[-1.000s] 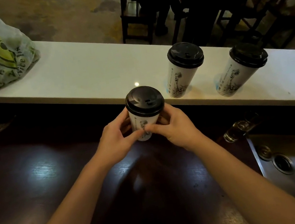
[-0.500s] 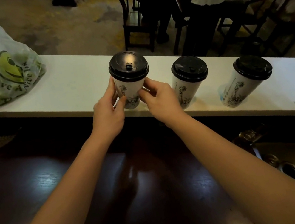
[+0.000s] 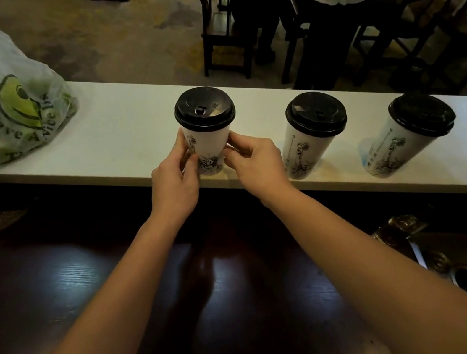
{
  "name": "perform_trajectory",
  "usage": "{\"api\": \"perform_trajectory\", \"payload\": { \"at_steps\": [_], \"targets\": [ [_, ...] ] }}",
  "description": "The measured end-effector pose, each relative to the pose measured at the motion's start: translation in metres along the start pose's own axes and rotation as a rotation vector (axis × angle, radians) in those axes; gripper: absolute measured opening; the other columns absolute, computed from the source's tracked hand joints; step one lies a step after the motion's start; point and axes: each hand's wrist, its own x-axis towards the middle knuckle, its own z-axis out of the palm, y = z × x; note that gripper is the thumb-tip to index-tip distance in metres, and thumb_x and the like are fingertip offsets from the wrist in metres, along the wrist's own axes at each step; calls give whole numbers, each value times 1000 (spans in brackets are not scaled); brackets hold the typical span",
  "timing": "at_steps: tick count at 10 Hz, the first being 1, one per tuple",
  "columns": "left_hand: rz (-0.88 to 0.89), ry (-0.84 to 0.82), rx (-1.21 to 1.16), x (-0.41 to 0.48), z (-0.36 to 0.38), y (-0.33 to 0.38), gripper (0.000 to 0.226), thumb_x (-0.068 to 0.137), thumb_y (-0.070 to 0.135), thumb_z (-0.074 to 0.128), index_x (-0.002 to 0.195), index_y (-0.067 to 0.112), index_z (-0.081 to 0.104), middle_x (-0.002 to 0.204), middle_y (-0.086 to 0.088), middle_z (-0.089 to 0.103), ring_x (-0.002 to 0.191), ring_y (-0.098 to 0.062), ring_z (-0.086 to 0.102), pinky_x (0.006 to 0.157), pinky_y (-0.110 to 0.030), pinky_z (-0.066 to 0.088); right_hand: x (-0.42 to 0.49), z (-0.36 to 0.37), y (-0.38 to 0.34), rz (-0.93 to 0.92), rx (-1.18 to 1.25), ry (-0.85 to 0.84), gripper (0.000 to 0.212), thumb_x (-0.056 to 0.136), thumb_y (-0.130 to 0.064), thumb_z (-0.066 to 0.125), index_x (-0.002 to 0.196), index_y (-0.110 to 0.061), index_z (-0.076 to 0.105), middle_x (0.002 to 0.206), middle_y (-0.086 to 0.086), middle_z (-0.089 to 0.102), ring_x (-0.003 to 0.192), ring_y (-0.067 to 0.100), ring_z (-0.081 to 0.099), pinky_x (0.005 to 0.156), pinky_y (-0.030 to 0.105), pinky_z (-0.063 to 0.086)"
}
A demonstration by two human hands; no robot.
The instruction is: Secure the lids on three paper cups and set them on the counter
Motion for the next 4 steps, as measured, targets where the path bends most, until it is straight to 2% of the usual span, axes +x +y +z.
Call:
{"api": "perform_trajectory", "payload": {
  "at_steps": [1,2,3,4],
  "targets": [
    [21,-4,3,1,0,-3,54,104,15,47,155,27,35,129,-1,69,117,-18,64,99,-34,53,-1,1,2,-9,2,5,33,93,-13,63,123,-25,71,108,-1,78,102,16,71,94,44,58],
    [26,-17,-10,1,0,-6,53,103,15,47,154,28,36,127,2,70,114,-14,65,92,-17,50,-1,0,2,-11,-5,-7,35,94,-11,63,126,-24,70,111,-2,77,99,10,69,96,40,57],
    [36,-18,-47,-1,0,-8,54,103,16,47,154,29,36,127,7,68,113,-9,64,83,-2,44,-3,-3,-2,-17,-21,-22,37,95,-11,61,130,-22,67,117,1,75,104,11,68,100,38,55],
    [-78,13,-180,-4,-4,-11,55,103,17,49,156,23,34,148,1,54,132,-11,53,108,-24,45,-6,-4,-3,81,-19,-3,50,97,-15,60,146,-14,50,144,4,58,130,14,57,104,24,42]
  ]
}}
